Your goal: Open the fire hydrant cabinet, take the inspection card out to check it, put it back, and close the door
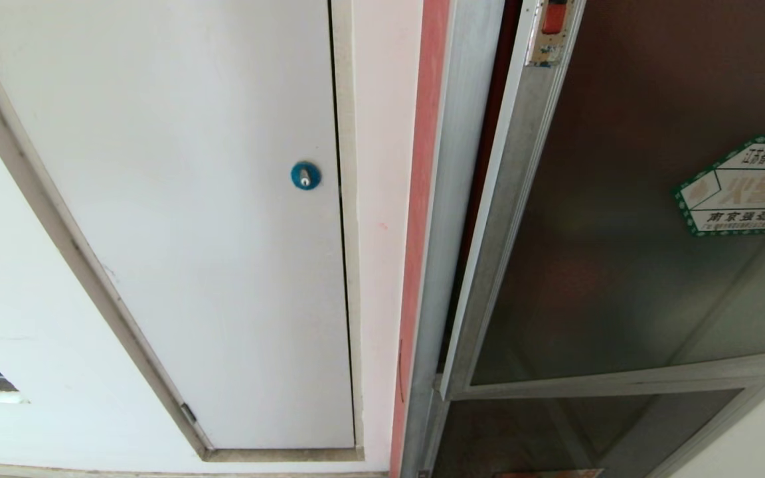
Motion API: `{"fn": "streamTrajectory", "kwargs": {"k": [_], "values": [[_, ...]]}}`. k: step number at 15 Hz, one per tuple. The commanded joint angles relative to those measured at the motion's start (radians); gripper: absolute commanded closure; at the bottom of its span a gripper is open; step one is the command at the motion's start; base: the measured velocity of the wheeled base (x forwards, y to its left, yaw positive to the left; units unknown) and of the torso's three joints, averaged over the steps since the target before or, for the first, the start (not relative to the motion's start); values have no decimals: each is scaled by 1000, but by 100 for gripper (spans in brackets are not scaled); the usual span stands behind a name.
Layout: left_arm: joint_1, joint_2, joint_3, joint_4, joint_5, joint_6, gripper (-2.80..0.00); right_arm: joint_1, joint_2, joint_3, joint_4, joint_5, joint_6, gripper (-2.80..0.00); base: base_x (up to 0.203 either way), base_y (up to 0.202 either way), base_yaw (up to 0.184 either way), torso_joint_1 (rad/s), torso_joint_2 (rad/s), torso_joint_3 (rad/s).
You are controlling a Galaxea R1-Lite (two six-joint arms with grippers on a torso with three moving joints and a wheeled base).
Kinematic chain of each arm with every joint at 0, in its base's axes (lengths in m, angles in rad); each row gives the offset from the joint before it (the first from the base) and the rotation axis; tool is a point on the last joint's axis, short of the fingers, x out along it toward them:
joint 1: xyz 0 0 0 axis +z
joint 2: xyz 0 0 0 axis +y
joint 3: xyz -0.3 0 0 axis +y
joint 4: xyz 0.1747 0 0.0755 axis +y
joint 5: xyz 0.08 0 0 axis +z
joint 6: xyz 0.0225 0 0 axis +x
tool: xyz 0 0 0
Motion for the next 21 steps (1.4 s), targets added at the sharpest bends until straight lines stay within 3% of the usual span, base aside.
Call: {"fn": "streamTrajectory", "kwargs": {"k": [1,5,8,12,16,21], "values": [[-1,1,0,0,1,0,0,0,1,2,2,0,10,0,0,0,0,0,0,0],[0,0,-41,2,-14,19,0,0,3,2,1,0,11,0,0,0,0,0,0,0],[0,123,-187,10,-131,17,0,0,3,2,1,0,13,0,0,0,0,0,0,0],[-10,491,-402,2,-291,-28,0,0,3,3,1,0,13,0,0,0,0,0,0,0],[-30,889,-665,-17,-512,-98,0,0,3,3,1,0,13,0,0,0,0,0,0,0],[-148,1280,-859,-268,-728,-245,0,0,3,3,1,0,11,0,0,0,0,0,0,0]]}}
